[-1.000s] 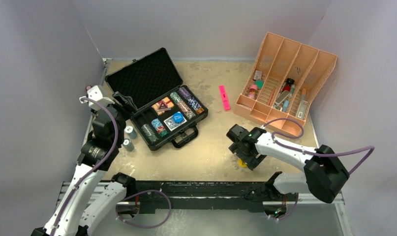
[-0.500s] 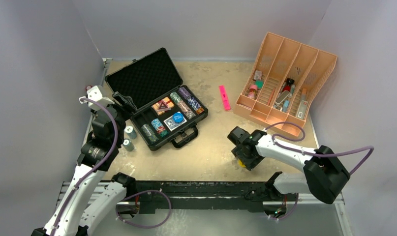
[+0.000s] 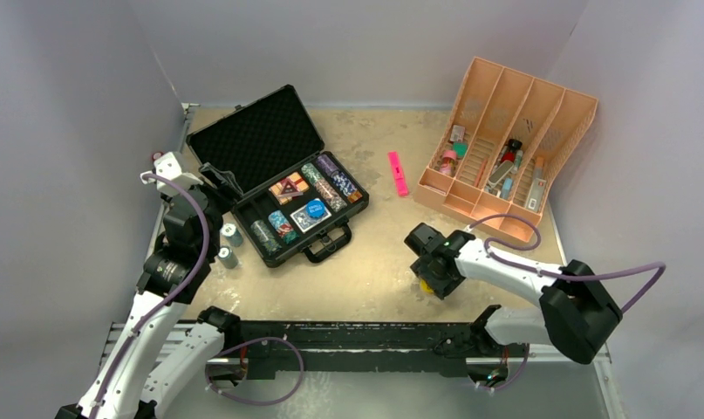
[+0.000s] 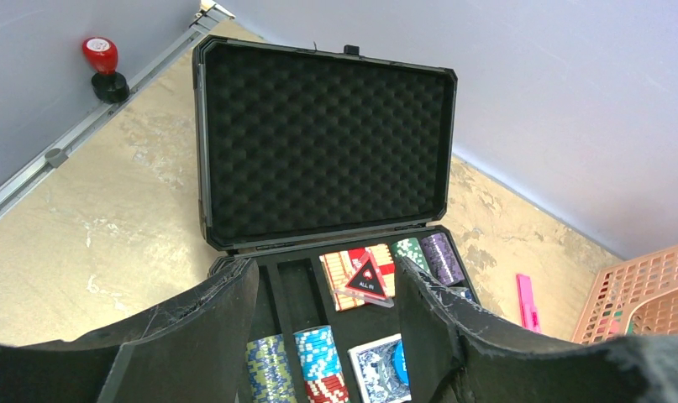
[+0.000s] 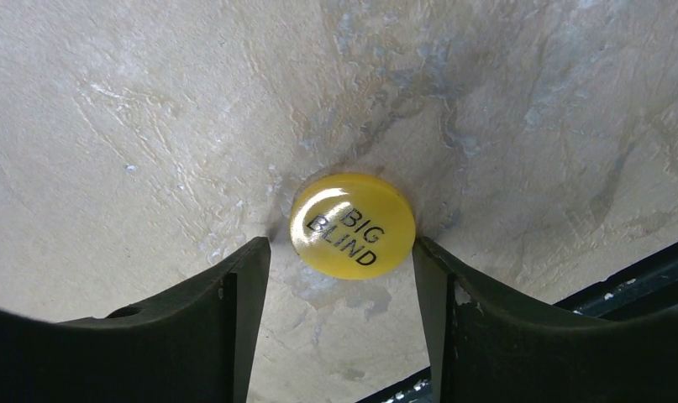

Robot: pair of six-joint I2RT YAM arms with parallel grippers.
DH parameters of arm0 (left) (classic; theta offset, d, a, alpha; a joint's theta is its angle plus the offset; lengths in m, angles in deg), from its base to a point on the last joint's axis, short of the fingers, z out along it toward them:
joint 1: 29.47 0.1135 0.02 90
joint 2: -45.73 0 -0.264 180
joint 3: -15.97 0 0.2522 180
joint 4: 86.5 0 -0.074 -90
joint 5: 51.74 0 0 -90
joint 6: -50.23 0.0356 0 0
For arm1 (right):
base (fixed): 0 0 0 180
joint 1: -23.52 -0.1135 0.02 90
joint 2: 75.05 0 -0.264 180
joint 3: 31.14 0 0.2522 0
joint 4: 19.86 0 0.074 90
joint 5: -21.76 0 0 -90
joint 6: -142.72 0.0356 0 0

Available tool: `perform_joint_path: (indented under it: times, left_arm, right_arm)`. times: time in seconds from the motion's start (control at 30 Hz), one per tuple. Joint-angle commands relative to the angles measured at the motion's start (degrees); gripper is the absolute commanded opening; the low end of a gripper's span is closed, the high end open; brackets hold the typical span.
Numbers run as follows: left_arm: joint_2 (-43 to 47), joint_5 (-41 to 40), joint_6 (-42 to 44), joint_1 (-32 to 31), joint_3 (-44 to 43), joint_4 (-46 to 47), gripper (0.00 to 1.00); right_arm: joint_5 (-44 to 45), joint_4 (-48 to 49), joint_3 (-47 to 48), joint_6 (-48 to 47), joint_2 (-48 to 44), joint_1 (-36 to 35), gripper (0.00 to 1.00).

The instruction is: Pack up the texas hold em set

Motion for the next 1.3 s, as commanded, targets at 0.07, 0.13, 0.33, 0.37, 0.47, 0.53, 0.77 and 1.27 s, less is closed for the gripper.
perform_joint_path:
  times: [0.07, 0.13, 0.33, 0.37, 0.47, 0.53, 0.77, 1.27]
  left_arm:
    - [0.2, -0.8, -0.3, 0.5, -0.1, 2.9, 0.59]
    - [0.2, -0.8, -0.2, 0.4, -0.1, 2.9, 0.59]
    - [0.3, -0.9, -0.2, 0.4, -0.1, 2.9, 0.60]
    - [0.3, -0.9, -0.1, 0.4, -0.1, 2.9, 0.59]
    - [0.3, -1.0, -0.1, 0.5, -0.1, 2.9, 0.59]
    - [0.3, -1.0, -0.1, 0.5, -0.1, 2.8, 0.60]
    - [0.2, -1.1, -0.1, 0.4, -0.1, 2.7, 0.59]
    - [0.6, -1.2, -0.2, 1.1, -0.1, 2.8, 0.59]
  right_arm:
    - [4.3, 1.2, 1.4, -0.9, 4.1, 1.2, 0.67]
    - [4.3, 1.2, 2.0, -1.5, 5.2, 1.6, 0.66]
    - [3.6, 3.3, 2.9, -5.1, 7.3, 2.8, 0.60]
    - [3.4, 4.0, 3.0, -6.1, 7.5, 2.9, 0.58]
    - [1.3, 7.1, 2.8, -11.0, 8.2, 3.8, 0.56]
    - [0.5, 8.2, 2.7, -12.7, 8.3, 4.2, 0.52]
    - [1.3, 10.0, 7.1, -21.9, 7.3, 4.3, 0.52]
    - [2.5, 20.1, 42.9, -47.7, 22.2, -1.9, 0.55]
